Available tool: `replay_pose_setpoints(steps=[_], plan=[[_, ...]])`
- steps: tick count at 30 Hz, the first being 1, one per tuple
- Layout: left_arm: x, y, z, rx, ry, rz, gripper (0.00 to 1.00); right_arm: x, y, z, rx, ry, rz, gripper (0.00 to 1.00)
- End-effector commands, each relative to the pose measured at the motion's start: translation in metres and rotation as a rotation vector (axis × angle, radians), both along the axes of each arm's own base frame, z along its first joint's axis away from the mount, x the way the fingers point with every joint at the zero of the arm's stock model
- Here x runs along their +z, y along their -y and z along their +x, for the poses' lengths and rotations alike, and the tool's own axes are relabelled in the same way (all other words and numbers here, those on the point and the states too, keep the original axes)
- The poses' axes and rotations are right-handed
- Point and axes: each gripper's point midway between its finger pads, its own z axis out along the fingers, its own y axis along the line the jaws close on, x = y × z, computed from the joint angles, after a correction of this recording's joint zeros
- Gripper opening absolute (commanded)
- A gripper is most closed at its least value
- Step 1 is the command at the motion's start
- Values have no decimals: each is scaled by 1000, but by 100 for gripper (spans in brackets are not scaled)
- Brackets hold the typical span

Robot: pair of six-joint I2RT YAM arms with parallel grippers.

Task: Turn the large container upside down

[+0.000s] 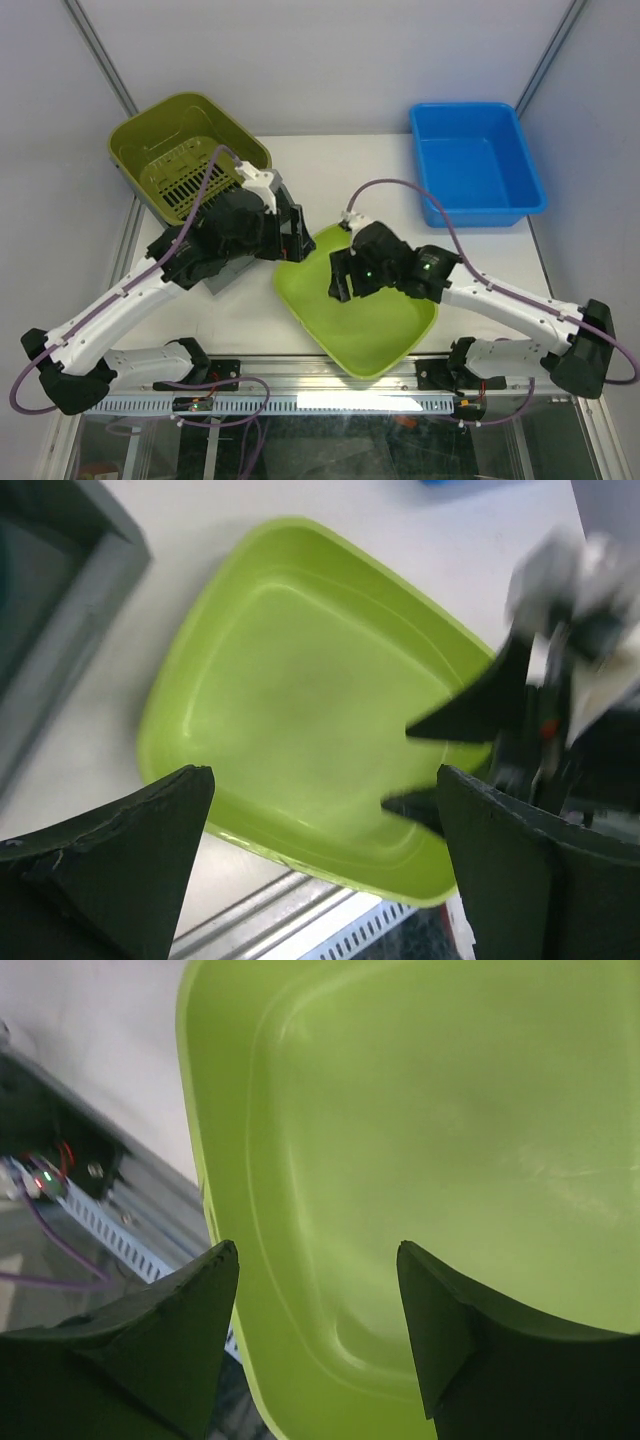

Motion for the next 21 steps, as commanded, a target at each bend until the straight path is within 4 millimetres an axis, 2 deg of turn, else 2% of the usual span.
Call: replay_pose_setpoints(steps=[1, 3, 5, 10, 15, 17, 19, 21], plan=[[45, -48, 24, 173, 76, -36, 99, -23, -16, -24, 16, 1, -62, 68], [53, -65, 36, 237, 82, -40, 99, -31, -28, -38, 59, 21, -79, 69], [62, -73, 45, 282, 90, -55, 99, -38, -41, -54, 105, 33, -96, 70], [69, -74, 62, 340, 70, -89, 99, -51, -67, -81, 192, 68, -134, 71], [72, -74, 70, 347, 85, -100, 99, -79, -83, -96, 219, 72, -207, 69], [71, -74, 71, 348, 88, -99, 99, -93, -83, -96, 214, 81, -261, 62], [71, -74, 72, 349, 90, -100, 99, -101, -83, -95, 212, 86, -292, 48], [72, -73, 72, 345, 93, -102, 99, -99, -80, -91, 199, 100, -311, 30]])
